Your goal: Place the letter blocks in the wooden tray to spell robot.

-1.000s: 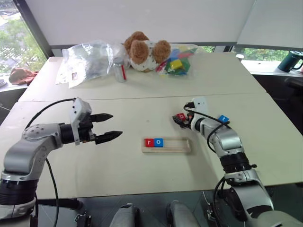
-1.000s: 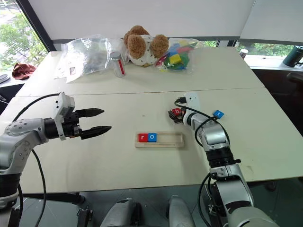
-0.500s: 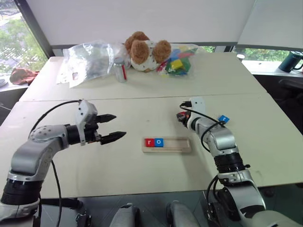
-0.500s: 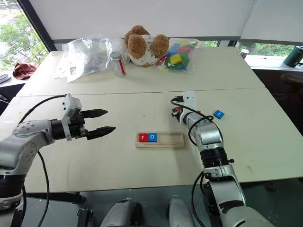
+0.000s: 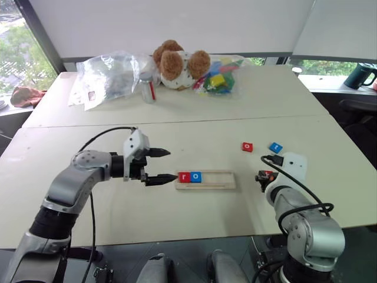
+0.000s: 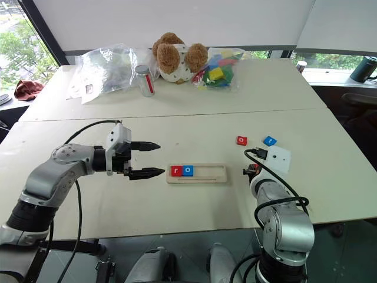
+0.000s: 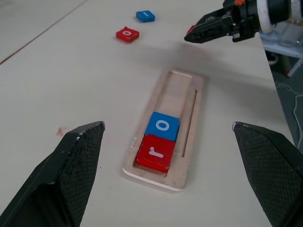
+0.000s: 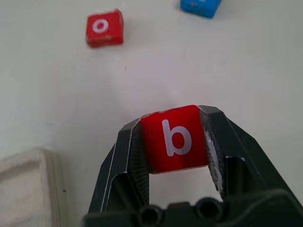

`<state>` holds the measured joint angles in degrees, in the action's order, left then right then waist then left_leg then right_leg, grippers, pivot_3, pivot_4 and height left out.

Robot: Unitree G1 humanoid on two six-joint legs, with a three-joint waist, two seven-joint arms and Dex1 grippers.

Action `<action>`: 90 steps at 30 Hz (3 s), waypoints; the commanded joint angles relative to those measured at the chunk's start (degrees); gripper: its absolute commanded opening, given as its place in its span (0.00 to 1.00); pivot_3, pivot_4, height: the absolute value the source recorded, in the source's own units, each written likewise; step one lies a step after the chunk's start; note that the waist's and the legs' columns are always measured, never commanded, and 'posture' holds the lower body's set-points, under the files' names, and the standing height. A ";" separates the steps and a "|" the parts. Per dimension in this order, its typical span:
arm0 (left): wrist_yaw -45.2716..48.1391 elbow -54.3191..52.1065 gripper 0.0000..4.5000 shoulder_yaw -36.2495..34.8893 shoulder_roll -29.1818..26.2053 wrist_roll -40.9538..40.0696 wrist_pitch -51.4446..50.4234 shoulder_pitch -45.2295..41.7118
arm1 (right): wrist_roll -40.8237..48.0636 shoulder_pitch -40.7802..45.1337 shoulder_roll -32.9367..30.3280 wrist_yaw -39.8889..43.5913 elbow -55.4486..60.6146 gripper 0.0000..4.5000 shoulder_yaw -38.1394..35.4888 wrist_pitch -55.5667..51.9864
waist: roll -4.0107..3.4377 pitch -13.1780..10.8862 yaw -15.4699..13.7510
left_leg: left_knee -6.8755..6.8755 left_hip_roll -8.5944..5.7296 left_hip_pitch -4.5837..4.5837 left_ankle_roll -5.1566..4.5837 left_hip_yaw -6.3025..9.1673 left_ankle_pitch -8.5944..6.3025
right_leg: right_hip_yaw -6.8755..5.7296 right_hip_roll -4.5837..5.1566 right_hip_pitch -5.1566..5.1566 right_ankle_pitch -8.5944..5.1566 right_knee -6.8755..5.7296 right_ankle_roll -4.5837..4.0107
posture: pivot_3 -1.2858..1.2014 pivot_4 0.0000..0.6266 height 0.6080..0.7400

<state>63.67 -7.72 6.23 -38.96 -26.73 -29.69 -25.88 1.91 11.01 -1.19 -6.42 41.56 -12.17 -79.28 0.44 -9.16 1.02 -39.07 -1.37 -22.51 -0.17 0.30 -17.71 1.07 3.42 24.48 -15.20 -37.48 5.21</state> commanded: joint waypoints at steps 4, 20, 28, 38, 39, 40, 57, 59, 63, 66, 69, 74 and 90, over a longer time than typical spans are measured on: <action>0.91 0.28 1.00 -0.02 0.63 0.80 1.70 -2.18 | -0.50 -0.20 0.47 0.31 -3.87 0.79 -1.14 4.35 | 0.00 0.00 -0.08 | 0.00 -0.01 0.01 0.00 -0.01 0.00 | 0.01 -0.05 -0.02 0.00 0.01 0.01 | 0.52 0.24 1.00; 6.39 -1.91 1.00 -2.36 -6.43 -0.33 1.07 1.28 | 15.26 -6.68 -46.50 61.38 -23.48 0.99 -3.07 41.91 | 0.01 -0.06 -0.35 | 0.08 0.06 0.01 -0.30 0.05 -0.17 | -0.09 -0.15 -0.27 -0.07 0.43 0.11 | 0.52 0.24 1.00; 5.62 -4.05 1.00 -3.98 -8.40 -0.92 0.24 3.16 | 13.28 -3.19 -50.85 72.56 -43.67 0.99 2.41 61.59 | 0.06 -0.09 -0.05 | -0.09 0.08 0.31 -0.34 -0.17 -0.20 | 0.10 0.04 -0.51 -0.06 0.30 0.13 | 0.52 0.24 1.00; 4.25 -4.33 1.00 -4.28 -8.05 -0.66 -0.54 4.55 | 12.30 1.55 -49.29 74.55 -52.16 0.99 7.17 67.15 | 0.05 -0.10 -0.49 | -0.08 0.03 0.15 -0.29 -0.07 -0.18 | 0.04 0.17 -0.42 -0.06 0.36 0.12 | 0.52 0.24 1.00; 4.20 -4.20 1.00 -4.17 -7.98 -0.57 -0.50 4.49 | 12.23 1.87 -49.11 74.54 -52.47 0.99 7.41 67.34 | 0.05 -0.10 -0.42 | -0.08 0.03 0.15 -0.28 -0.08 -0.18 | 0.04 0.17 -0.42 -0.06 0.36 0.12 | 0.52 0.24 1.00; 4.17 -4.14 1.00 -4.12 -7.95 -0.54 -0.49 4.44 | 12.17 2.06 -49.01 74.55 -52.69 0.94 7.55 67.49 | 0.05 -0.10 -0.40 | -0.08 0.03 0.15 -0.27 -0.07 -0.17 | 0.04 0.17 -0.41 -0.06 0.35 0.11 | 0.52 0.24 1.00; 5.77 1.16 1.00 -3.18 -8.83 2.29 2.40 2.89 | 11.60 18.32 -45.82 76.89 -45.46 0.25 17.22 58.21 | 0.00 -0.11 0.16 | -0.06 0.05 0.14 -0.19 -0.11 -0.13 | 0.12 0.14 -0.21 -0.05 0.23 0.10 | 0.52 0.24 1.00; 6.09 1.68 1.00 -2.78 -8.83 2.90 2.98 2.72 | 8.89 22.84 -43.68 77.21 -46.50 0.25 21.51 58.45 | 0.00 -0.11 -0.13 | -0.04 0.06 0.12 -0.17 -0.07 -0.12 | 0.07 0.13 -0.17 -0.06 0.19 0.10 | 0.52 0.24 1.00; 5.28 1.15 1.00 -2.99 -8.28 3.29 3.14 3.48 | 4.89 29.68 -39.51 77.62 -51.40 0.25 27.40 58.52 | 0.01 -0.11 -0.94 | -0.03 0.04 0.03 -0.17 -0.02 -0.12 | -0.02 0.15 -0.16 -0.06 0.26 0.10 | 0.52 0.24 1.00; 4.01 -0.54 1.00 -3.85 -7.91 2.86 2.60 5.21 | 3.60 31.64 -39.14 80.10 -51.59 0.25 30.42 57.99 | 0.01 -0.11 -1.13 | -0.10 -0.10 -0.24 -0.07 -0.15 -0.07 | -0.01 0.33 0.04 -0.05 0.37 0.10 | 0.52 0.24 1.00; 3.00 -1.48 1.00 -4.20 -7.62 2.53 2.25 6.17 | 3.52 31.78 -39.17 81.53 -50.42 0.25 31.33 57.37 | 0.01 -0.11 -1.30 | -0.08 -0.08 -0.24 -0.08 -0.07 -0.08 | -0.06 0.32 0.05 -0.05 0.35 0.10 | 0.52 0.24 1.00; 1.82 -1.62 1.00 -3.86 -6.84 2.48 2.35 6.36 | 2.39 30.92 -38.76 82.04 -49.59 0.25 32.69 58.17 | 0.01 -0.11 -1.16 | -0.10 -0.08 -0.25 -0.18 -0.08 -0.13 | -0.07 0.32 0.06 -0.05 0.34 0.10 | 0.52 0.24 1.00; 0.60 -2.13 1.00 -3.25 -5.57 2.61 2.28 6.35 | 1.94 29.26 -37.09 82.20 -48.08 0.25 33.90 56.53 | 0.01 -0.11 -0.29 | -0.10 -0.06 -0.23 -0.16 -0.05 -0.12 | -0.08 0.28 0.06 -0.05 0.27 0.10 | 0.52 0.24 1.00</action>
<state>64.50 -8.05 3.62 -44.62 -23.78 -27.48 -19.23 3.46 39.81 -38.95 75.75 -9.13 21.96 -22.41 0.45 -9.27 0.73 -39.16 -1.44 -22.73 -0.33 0.25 -17.83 0.99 3.70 24.54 -15.25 -37.21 5.31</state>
